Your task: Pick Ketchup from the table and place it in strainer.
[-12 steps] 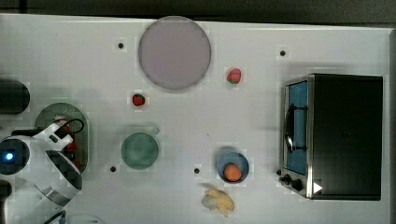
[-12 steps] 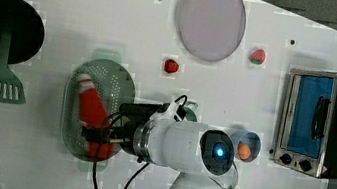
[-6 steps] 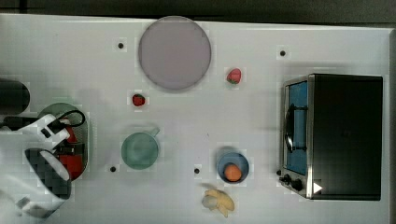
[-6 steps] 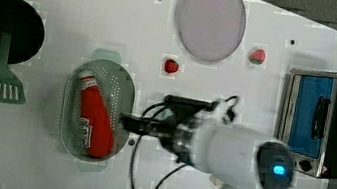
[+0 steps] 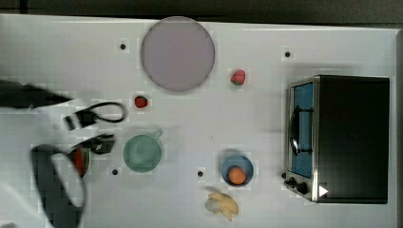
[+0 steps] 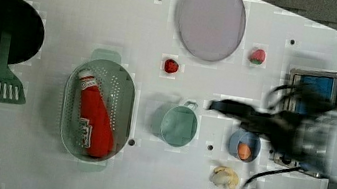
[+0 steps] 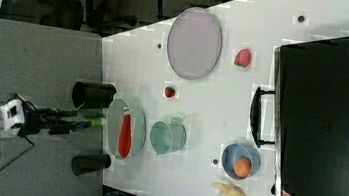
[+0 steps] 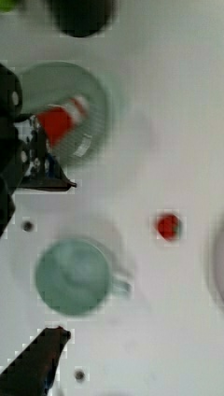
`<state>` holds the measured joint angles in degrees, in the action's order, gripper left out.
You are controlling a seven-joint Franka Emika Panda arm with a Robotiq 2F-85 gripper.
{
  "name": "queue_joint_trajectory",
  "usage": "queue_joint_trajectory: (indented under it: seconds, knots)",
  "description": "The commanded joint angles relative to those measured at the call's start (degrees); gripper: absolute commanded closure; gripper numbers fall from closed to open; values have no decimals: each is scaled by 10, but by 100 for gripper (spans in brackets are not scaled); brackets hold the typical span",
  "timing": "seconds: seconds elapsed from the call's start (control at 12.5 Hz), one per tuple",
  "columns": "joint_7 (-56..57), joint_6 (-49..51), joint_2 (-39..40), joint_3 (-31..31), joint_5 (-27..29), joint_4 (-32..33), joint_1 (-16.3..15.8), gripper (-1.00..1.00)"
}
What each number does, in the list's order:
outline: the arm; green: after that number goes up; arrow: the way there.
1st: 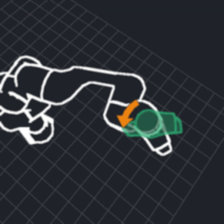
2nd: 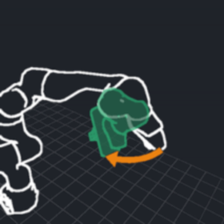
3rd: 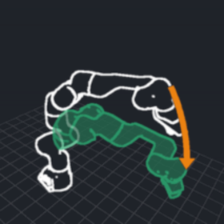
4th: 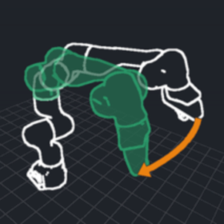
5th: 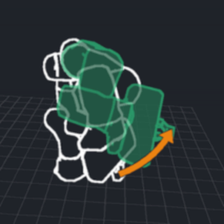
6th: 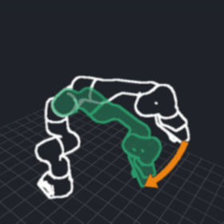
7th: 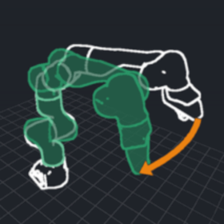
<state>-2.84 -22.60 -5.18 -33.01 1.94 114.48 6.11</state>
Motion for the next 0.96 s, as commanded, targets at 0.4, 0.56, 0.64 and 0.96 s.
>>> queue_joint_trajectory:
  seconds: [0.4, 0.56, 0.64, 0.96]
  knots:
    - [-17, 33, -46, 206, -1, -8, 54, -100]
    - [-17, 70, -51, 240, -1, -11, 54, -100]
    - [-17, 76, -51, 250, -1, -17, 54, -100]
    - [-17, 98, -42, 249, -1, -51, 52, -100]
